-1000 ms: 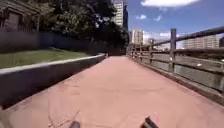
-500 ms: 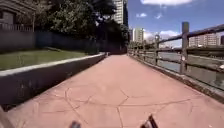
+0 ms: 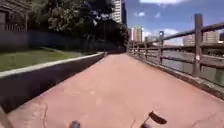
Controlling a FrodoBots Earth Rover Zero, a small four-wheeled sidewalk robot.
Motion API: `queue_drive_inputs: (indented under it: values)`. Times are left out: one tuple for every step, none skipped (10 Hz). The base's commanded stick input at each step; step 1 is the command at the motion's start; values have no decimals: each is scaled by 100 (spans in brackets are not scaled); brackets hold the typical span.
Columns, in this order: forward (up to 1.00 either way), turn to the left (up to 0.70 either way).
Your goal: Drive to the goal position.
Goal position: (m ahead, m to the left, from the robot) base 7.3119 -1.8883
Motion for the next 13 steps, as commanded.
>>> queue_drive_inputs:
  values:
    - [100,0]
    - [100,0]
    - [100,0]
    - [100,0]
    - [100,0]
    - [100,0]
    - [100,0]
    - [100,0]
    - [100,0]
    - [100,0]
    - [100,0]
    - [100,0]
    - [100,0]
